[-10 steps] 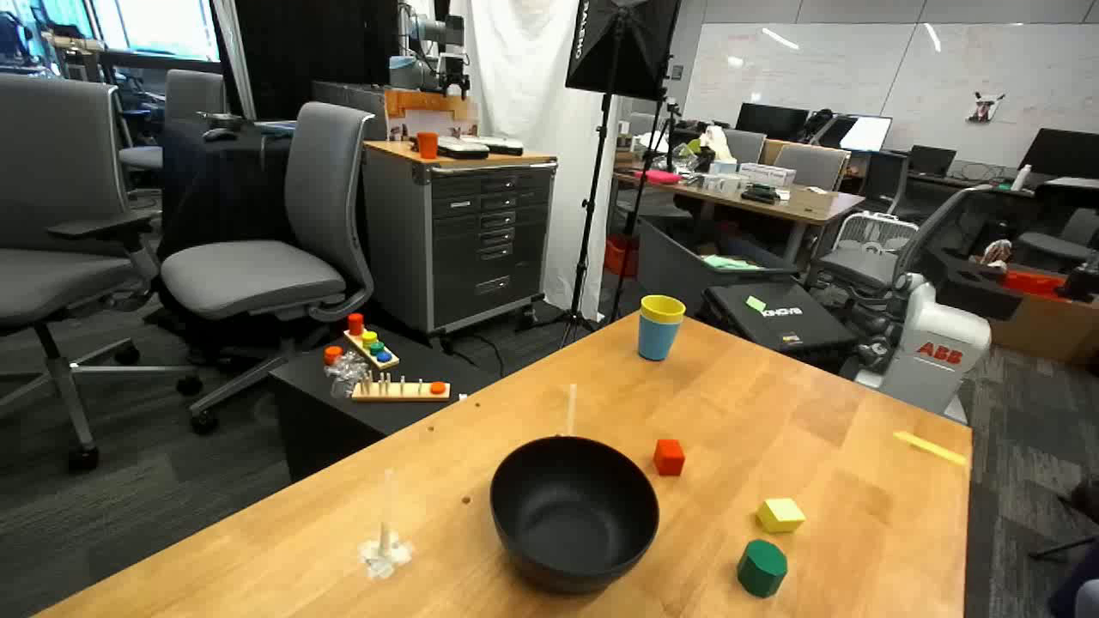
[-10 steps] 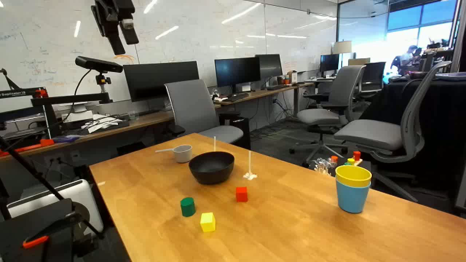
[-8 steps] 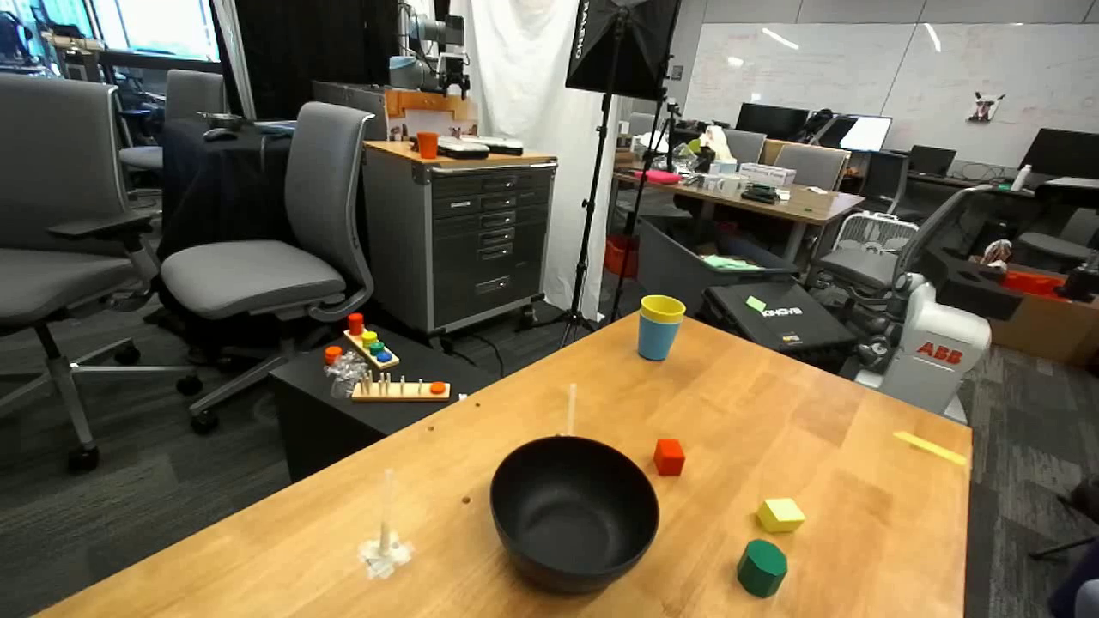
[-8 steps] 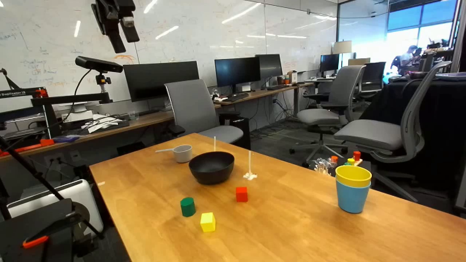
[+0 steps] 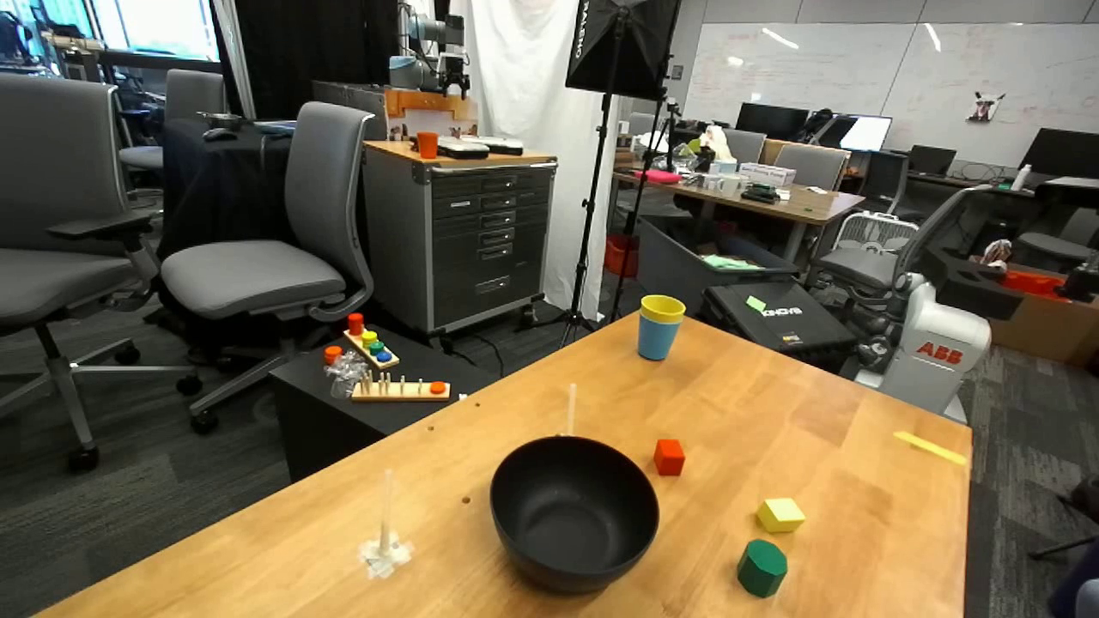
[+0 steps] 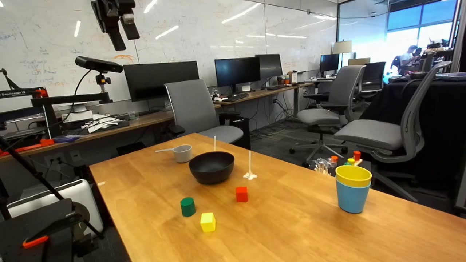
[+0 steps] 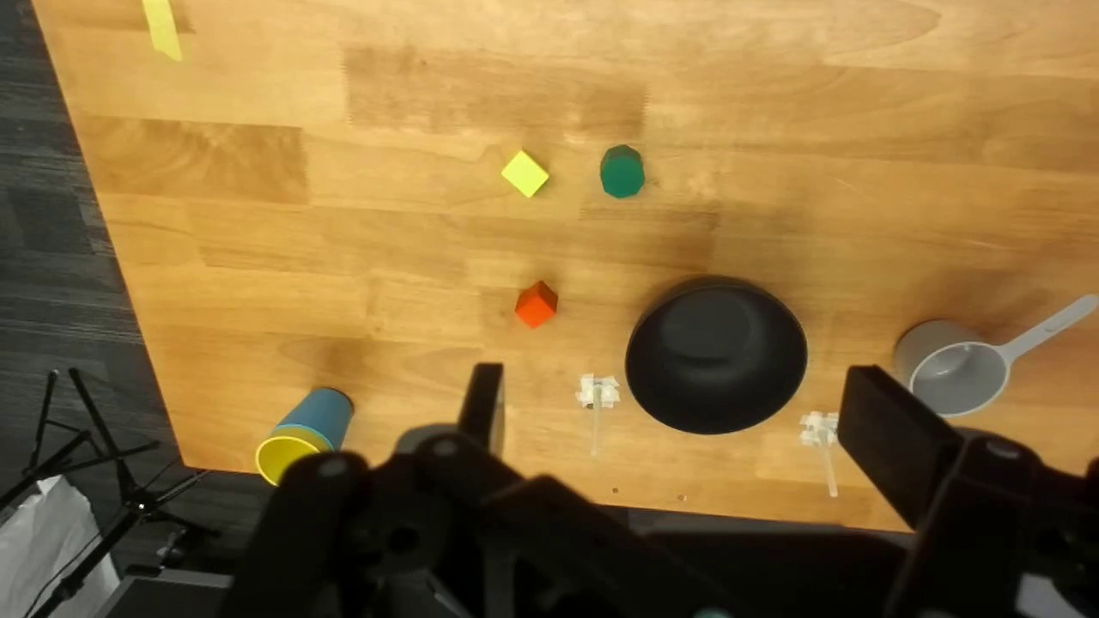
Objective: Put the green, orange and yellow building blocks in the black bowl
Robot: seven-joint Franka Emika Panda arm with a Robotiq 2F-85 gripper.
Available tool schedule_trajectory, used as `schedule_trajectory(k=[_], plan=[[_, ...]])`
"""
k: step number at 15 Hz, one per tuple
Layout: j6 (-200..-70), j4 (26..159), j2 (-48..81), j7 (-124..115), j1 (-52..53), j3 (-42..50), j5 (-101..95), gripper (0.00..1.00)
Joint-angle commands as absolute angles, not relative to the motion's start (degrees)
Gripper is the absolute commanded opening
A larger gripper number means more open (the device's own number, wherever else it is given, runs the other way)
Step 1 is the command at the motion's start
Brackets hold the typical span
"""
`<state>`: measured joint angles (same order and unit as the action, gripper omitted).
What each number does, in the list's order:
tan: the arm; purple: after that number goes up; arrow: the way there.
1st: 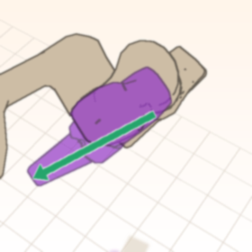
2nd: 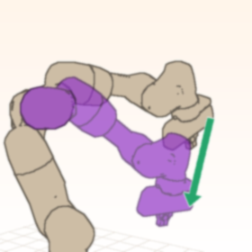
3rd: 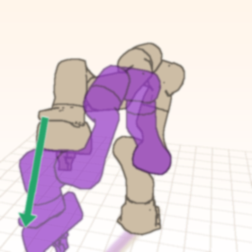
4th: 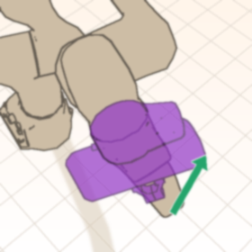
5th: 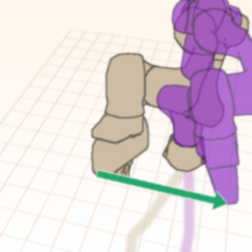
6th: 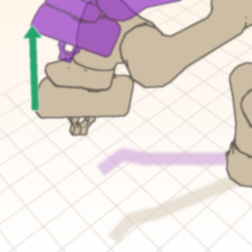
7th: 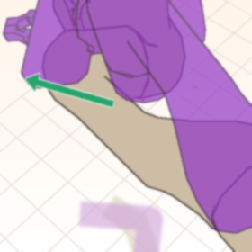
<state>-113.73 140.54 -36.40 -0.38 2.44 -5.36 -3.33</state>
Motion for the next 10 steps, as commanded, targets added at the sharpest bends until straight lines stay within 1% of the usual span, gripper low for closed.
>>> schedule_trajectory(k=[1,4,10], plan=[[-113.62,140.45,-36.34,-0.63,2.9,-5.01,-3.6,1.0],[-115.96,141.51,-36.94,-1.85,2.55,-5.38,-3.87,1.0],[-125.4,143.83,-31.03,-12.6,0.05,-9.3,-7.87,1.0]])
